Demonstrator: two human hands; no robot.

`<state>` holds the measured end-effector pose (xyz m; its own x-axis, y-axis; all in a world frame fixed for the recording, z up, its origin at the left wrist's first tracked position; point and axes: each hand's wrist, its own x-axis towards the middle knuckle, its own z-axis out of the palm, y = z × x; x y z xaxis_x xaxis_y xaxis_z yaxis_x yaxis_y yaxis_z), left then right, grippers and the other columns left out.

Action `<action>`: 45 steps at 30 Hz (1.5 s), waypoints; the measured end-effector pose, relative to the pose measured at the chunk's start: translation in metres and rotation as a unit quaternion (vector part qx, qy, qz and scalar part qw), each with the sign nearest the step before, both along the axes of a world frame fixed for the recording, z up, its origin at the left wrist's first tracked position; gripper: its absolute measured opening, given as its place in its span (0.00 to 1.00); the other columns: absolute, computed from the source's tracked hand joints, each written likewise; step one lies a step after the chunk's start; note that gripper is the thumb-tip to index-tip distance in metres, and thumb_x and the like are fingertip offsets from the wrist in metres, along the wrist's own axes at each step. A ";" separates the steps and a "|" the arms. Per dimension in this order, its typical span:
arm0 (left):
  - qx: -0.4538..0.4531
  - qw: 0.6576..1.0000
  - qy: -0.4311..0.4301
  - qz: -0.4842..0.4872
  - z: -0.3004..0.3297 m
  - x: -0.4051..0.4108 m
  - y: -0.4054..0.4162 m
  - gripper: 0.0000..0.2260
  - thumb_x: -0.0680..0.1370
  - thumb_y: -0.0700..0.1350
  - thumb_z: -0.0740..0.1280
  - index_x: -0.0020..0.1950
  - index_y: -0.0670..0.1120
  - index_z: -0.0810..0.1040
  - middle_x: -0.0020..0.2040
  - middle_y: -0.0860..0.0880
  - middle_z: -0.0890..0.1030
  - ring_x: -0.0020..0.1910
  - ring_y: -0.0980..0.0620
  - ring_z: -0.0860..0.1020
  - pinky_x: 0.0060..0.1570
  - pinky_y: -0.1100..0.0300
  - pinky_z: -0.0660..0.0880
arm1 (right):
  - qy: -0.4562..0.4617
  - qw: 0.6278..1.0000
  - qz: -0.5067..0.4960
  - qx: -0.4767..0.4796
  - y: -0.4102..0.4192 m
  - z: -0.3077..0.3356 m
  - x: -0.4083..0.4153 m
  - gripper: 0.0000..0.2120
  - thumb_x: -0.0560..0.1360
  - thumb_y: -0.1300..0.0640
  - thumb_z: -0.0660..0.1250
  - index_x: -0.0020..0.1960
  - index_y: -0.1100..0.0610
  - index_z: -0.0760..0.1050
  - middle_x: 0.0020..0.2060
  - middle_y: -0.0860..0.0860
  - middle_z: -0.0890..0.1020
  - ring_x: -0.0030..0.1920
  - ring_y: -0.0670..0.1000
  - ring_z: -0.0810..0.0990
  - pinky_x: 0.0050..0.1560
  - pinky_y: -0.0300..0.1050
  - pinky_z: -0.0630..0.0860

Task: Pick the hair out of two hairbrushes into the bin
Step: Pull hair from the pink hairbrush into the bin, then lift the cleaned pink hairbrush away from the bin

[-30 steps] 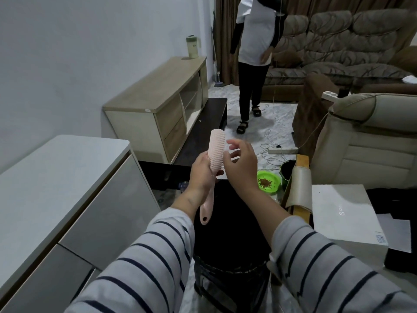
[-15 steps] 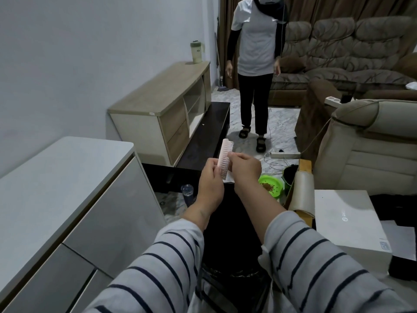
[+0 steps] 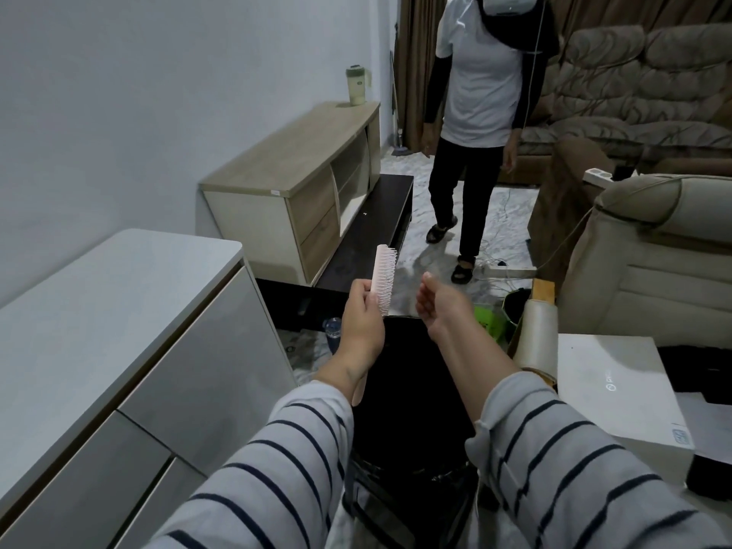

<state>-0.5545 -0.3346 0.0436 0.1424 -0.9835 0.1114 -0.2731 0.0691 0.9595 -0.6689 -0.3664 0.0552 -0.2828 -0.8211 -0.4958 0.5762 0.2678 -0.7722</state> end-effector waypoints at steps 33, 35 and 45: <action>0.099 0.931 -0.028 0.351 0.018 0.308 0.100 0.09 0.77 0.38 0.56 0.37 0.46 0.63 0.42 0.42 0.73 0.37 0.47 0.69 0.36 0.56 0.66 | 0.486 0.612 0.565 -0.263 0.081 -0.026 0.327 0.18 0.74 0.62 0.58 0.62 0.56 0.73 0.54 0.60 0.79 0.51 0.60 0.78 0.41 0.42 0.69; 0.113 0.917 -0.030 0.382 0.023 0.347 0.115 0.08 0.77 0.39 0.57 0.38 0.45 0.65 0.44 0.41 0.75 0.37 0.47 0.69 0.35 0.57 0.65 | 0.499 0.581 0.576 -0.287 0.088 -0.021 0.369 0.16 0.75 0.60 0.60 0.62 0.57 0.73 0.57 0.61 0.78 0.57 0.62 0.77 0.47 0.44 0.70; 0.162 0.893 -0.030 0.419 0.001 0.493 0.180 0.09 0.78 0.44 0.58 0.46 0.44 0.77 0.46 0.49 0.80 0.48 0.45 0.76 0.47 0.56 0.69 | 0.506 0.505 0.621 -0.322 0.138 -0.026 0.534 0.14 0.78 0.59 0.58 0.62 0.60 0.71 0.56 0.58 0.73 0.54 0.61 0.77 0.50 0.46 0.71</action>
